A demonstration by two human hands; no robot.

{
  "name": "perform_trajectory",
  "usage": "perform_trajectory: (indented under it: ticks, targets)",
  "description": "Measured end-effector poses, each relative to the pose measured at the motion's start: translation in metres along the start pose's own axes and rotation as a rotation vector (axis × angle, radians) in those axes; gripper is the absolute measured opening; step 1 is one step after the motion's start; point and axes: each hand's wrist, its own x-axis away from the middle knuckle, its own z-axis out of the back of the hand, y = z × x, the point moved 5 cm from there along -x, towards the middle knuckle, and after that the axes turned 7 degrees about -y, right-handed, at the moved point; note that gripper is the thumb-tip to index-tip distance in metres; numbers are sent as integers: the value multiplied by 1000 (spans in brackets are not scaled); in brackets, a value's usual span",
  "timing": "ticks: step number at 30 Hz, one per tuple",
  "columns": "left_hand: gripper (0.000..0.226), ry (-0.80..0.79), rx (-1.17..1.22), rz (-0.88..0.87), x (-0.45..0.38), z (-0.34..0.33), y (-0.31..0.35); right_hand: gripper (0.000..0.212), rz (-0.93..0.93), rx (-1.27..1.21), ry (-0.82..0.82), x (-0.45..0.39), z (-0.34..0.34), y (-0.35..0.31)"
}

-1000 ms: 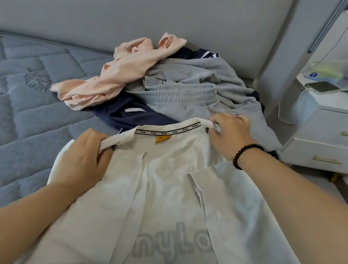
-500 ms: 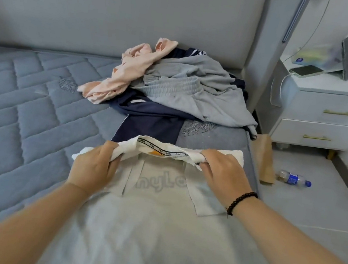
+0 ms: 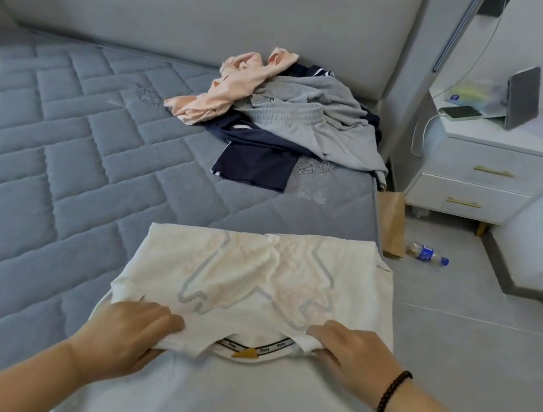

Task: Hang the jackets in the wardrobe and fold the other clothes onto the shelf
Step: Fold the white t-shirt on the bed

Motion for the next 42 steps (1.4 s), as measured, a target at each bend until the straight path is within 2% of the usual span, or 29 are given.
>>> perform_trajectory:
  ticks: [7, 13, 19, 22, 24, 28, 30, 32, 34, 36, 39, 42]
  targets:
    - [28, -24, 45, -3, 59, -1, 60, 33, -11, 205, -48, 56, -1, -58]
    - [35, -36, 32, 37, 101, 3, 92, 40, -60, 272, -81, 89, -10, -88]
    - [38, -89, -1, -10, 122, 5, 121, 36, -183, 199, -214, 127, -32, -102]
    - [37, -124, -6, -85, 124, 5, 137, 41, -323, -2, -359, 152, -41, -93]
    - [36, -119, -6, -136, 119, 8, 148, 45, -449, -183, -272, 158, -38, -89]
    - [39, -44, 87, -61, 89, 14, 164, 34, -854, -465, 202, 168, -17, -61]
    - [36, -28, 145, 2, 65, 11, 179, 30, -1064, -580, 303, 176, -17, -44]
    - [22, -38, 231, 38, 38, 1, 201, 32, -1180, -725, 339, 180, -22, -31]
    - [11, -51, 333, 56, 10, -14, 225, 37, -1191, -878, 331, 175, -27, -25]
    - [22, -78, 384, 65, -15, -31, 246, 41, -1172, -954, 320, 169, -31, -21]
    - [46, -152, 415, 118, -44, -57, 264, 40, -1184, -1137, 402, 166, -37, -12]
    - [48, -170, 419, 200, -61, -72, 267, 44, -1165, -1412, 447, 163, -42, -1]
